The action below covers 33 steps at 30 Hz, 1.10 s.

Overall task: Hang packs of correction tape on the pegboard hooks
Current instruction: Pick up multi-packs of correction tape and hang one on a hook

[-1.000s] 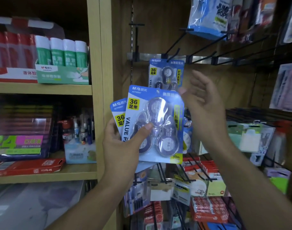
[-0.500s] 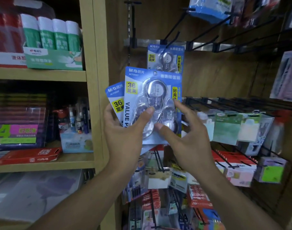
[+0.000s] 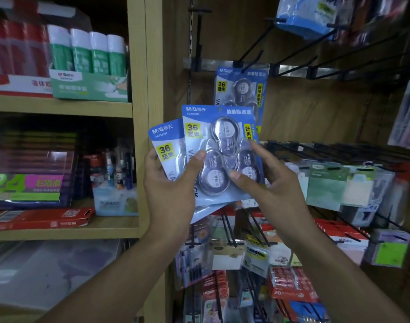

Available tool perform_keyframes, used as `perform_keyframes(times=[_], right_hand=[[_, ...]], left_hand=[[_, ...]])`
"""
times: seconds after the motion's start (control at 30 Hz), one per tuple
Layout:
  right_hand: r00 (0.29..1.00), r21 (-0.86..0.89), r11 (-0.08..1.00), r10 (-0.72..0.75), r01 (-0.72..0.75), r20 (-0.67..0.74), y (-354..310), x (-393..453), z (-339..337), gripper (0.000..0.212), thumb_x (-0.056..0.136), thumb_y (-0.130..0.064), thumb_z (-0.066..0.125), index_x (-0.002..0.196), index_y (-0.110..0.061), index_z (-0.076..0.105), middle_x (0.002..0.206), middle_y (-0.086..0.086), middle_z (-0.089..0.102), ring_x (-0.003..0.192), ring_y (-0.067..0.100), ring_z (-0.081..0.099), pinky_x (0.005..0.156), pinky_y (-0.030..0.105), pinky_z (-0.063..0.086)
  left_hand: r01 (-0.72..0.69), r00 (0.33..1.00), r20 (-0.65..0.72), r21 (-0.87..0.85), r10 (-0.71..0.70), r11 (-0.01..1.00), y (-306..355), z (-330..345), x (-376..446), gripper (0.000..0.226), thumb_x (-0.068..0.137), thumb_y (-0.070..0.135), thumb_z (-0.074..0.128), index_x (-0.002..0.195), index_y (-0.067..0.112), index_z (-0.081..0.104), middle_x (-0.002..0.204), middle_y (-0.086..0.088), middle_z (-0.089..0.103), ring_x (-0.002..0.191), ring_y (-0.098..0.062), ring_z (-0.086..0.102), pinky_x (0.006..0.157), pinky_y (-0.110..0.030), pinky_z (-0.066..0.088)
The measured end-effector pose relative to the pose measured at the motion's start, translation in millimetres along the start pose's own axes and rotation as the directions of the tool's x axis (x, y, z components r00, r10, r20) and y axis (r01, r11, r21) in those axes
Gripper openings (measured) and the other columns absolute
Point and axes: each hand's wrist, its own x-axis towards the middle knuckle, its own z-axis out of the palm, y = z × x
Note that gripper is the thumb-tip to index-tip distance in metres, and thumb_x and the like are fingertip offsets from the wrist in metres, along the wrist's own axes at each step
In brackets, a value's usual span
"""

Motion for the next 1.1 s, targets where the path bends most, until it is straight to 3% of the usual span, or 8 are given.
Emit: perform_keyframes(times=[0.2, 0.37, 0.47, 0.63, 0.73, 0.87, 1.0, 1.1], right_hand=[[1.0, 0.036, 0.999, 0.009, -0.009, -0.007, -0.3, 10.1, -4.0, 0.067, 0.083, -0.027, 0.079, 0.144, -0.037, 0.054, 0.142, -0.015, 0.06, 0.124, 0.006, 0.063, 0.097, 0.03, 0.057], [0.986, -0.006, 0.998, -0.06, 0.06, -0.157, -9.0, 24.0, -15.7, 0.057, 0.089, -0.018, 0.077, 0.14, -0.036, 0.057, 0.136, -0.026, 0.057, 0.124, -0.003, 0.058, 0.102, 0.027, 0.053], [0.954, -0.042, 0.991, -0.132, 0.125, -0.269, -18.8, 39.0, -22.9, 0.054, 0.091, -0.02, 0.076, 0.136, -0.04, 0.057, 0.136, -0.024, 0.058, 0.128, 0.001, 0.057, 0.101, 0.024, 0.053], [0.912, 0.016, 0.988, -0.138, 0.156, -0.387, -33.4, 79.9, -32.5, 0.053, 0.088, -0.012, 0.078, 0.136, -0.024, 0.06, 0.108, -0.028, 0.066, 0.1, -0.01, 0.068, 0.086, 0.017, 0.056], [0.912, 0.022, 0.994, -0.09, 0.108, -0.4, -29.3, 100.3, -37.6, 0.057, 0.084, -0.021, 0.082, 0.137, -0.027, 0.061, 0.11, -0.023, 0.068, 0.102, -0.004, 0.069, 0.095, 0.031, 0.058], [0.914, -0.077, 0.992, -0.125, 0.103, -0.386, -23.2, 106.0, -41.1, 0.072, 0.071, -0.048, 0.082, 0.139, -0.036, 0.06, 0.133, -0.006, 0.064, 0.121, 0.007, 0.063, 0.103, 0.038, 0.053], [0.929, -0.002, 0.994, -0.107, 0.114, -0.353, -19.3, 106.4, -43.0, 0.06, 0.086, -0.021, 0.08, 0.142, -0.022, 0.058, 0.123, -0.012, 0.069, 0.114, 0.002, 0.067, 0.1, 0.032, 0.056], [0.946, 0.037, 0.998, -0.044, 0.06, -0.322, -16.8, 109.3, -45.3, 0.056, 0.084, -0.02, 0.081, 0.136, -0.026, 0.063, 0.122, -0.012, 0.072, 0.111, 0.005, 0.069, 0.098, 0.033, 0.057]], left_hand=[[-0.036, 0.999, -0.009, 0.014, 0.036, 0.999, -1.1, 0.1, 3.1, 0.033, 0.086, 0.013, 0.07, 0.115, 0.021, 0.058, 0.11, 0.002, 0.073, 0.102, -0.018, 0.071, 0.091, -0.049, 0.055], [-0.077, 0.997, 0.032, 0.066, 0.075, 0.995, -0.5, -3.8, 5.0, 0.033, 0.088, 0.017, 0.068, 0.119, 0.023, 0.058, 0.114, 0.004, 0.071, 0.106, -0.016, 0.069, 0.093, -0.047, 0.055], [-0.084, 0.996, 0.03, 0.098, 0.081, 0.992, -2.5, -7.0, 7.1, 0.03, 0.087, 0.02, 0.07, 0.114, 0.025, 0.06, 0.112, 0.003, 0.072, 0.104, -0.019, 0.07, 0.092, -0.051, 0.054], [-0.06, 0.998, 0.017, 0.093, 0.058, 0.994, -4.0, -3.4, 5.0, 0.033, 0.085, 0.018, 0.07, 0.117, 0.022, 0.059, 0.109, 0.003, 0.073, 0.102, -0.02, 0.071, 0.092, -0.052, 0.054], [-0.055, 0.998, 0.018, 0.088, 0.054, 0.995, -3.1, -2.9, 8.3, 0.029, 0.085, 0.018, 0.07, 0.112, 0.025, 0.061, 0.107, 0.002, 0.074, 0.1, -0.022, 0.071, 0.091, -0.053, 0.054], [-0.058, 0.998, 0.037, 0.103, 0.055, 0.993, -1.6, -4.4, 10.0, 0.026, 0.085, 0.02, 0.071, 0.108, 0.028, 0.062, 0.105, 0.004, 0.074, 0.098, -0.02, 0.072, 0.088, -0.053, 0.055], [-0.061, 0.997, 0.057, 0.084, 0.056, 0.995, -0.6, -5.5, 6.9, 0.026, 0.085, 0.017, 0.071, 0.108, 0.026, 0.062, 0.103, 0.003, 0.075, 0.095, -0.023, 0.072, 0.088, -0.052, 0.056], [-0.071, 0.995, 0.08, 0.082, 0.065, 0.994, 1.6, -3.8, 5.2, 0.025, 0.085, 0.014, 0.07, 0.106, 0.027, 0.062, 0.102, 0.003, 0.075, 0.094, -0.021, 0.072, 0.088, -0.05, 0.056]])
